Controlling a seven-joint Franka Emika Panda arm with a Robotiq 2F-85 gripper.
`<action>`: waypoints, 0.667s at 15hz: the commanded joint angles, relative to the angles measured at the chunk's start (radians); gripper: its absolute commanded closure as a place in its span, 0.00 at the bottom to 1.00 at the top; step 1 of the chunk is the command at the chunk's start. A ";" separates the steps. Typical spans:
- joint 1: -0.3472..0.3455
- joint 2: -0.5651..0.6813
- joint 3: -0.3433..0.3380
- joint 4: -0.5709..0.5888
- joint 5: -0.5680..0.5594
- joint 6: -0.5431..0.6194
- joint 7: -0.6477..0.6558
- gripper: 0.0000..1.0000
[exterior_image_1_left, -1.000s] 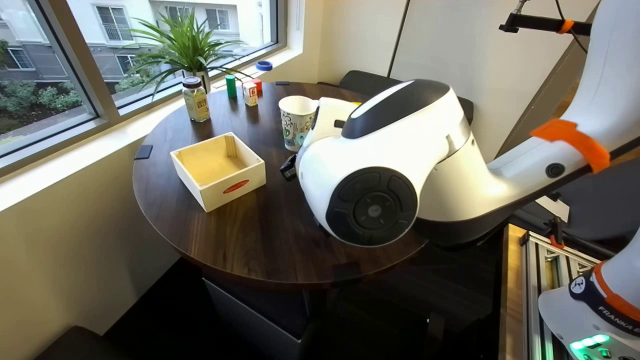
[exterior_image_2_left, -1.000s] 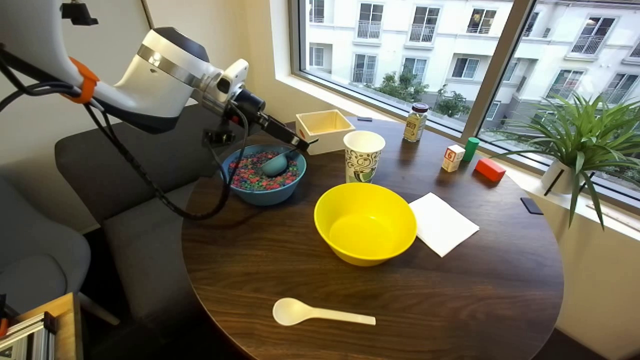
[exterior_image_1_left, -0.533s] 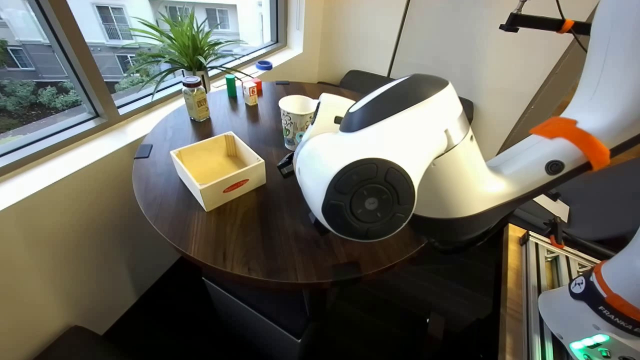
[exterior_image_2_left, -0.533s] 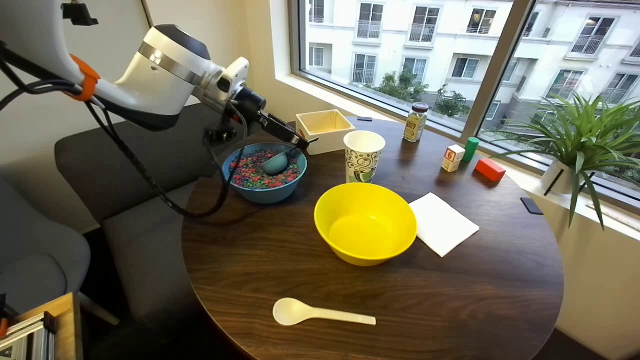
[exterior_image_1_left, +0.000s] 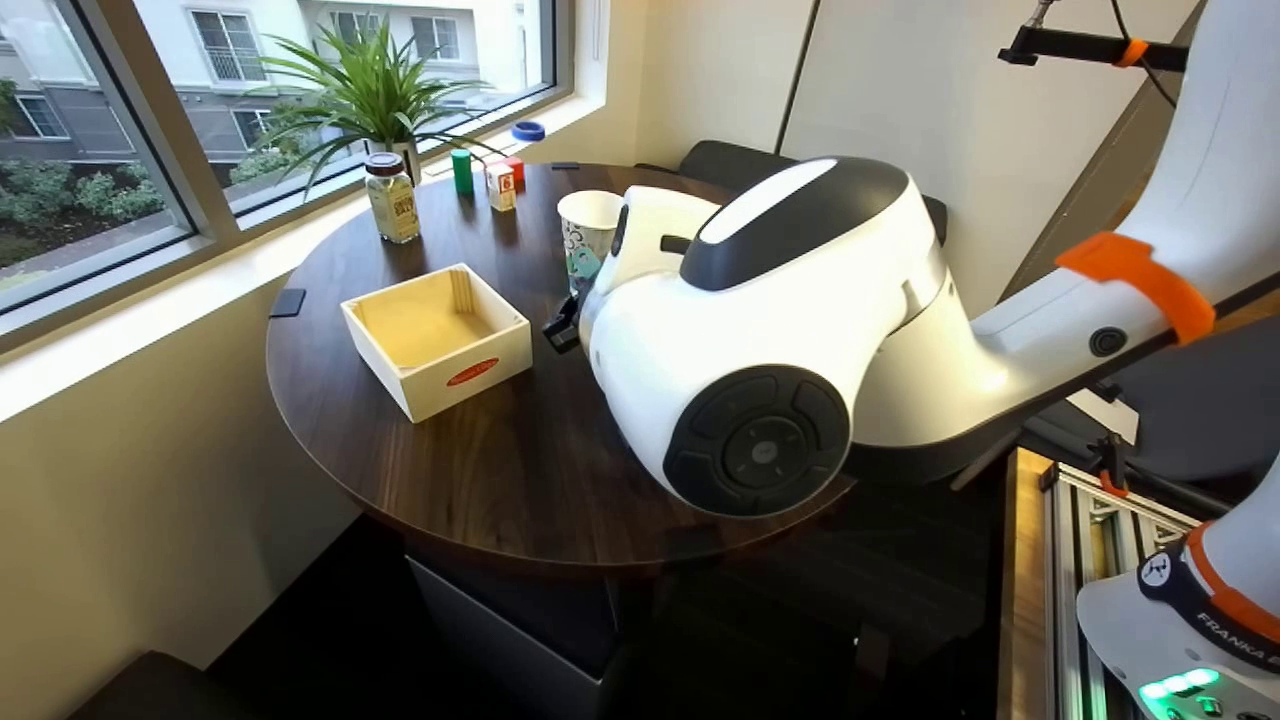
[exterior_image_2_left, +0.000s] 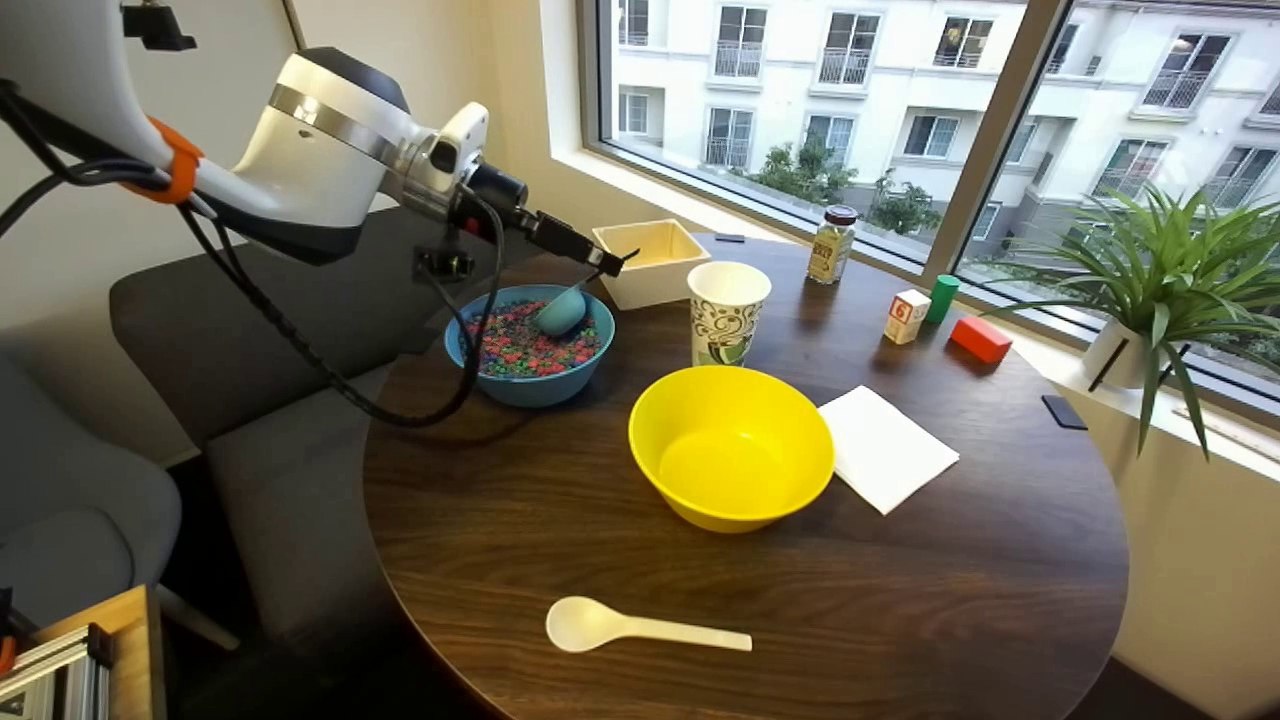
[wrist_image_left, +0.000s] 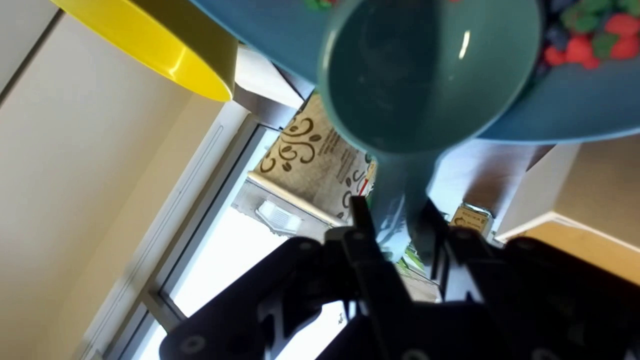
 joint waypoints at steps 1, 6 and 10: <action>0.020 -0.009 0.003 -0.022 -0.053 -0.039 -0.023 0.94; 0.029 -0.009 0.020 -0.057 -0.025 -0.054 -0.084 0.94; 0.021 0.014 0.014 -0.073 -0.039 -0.037 -0.091 0.94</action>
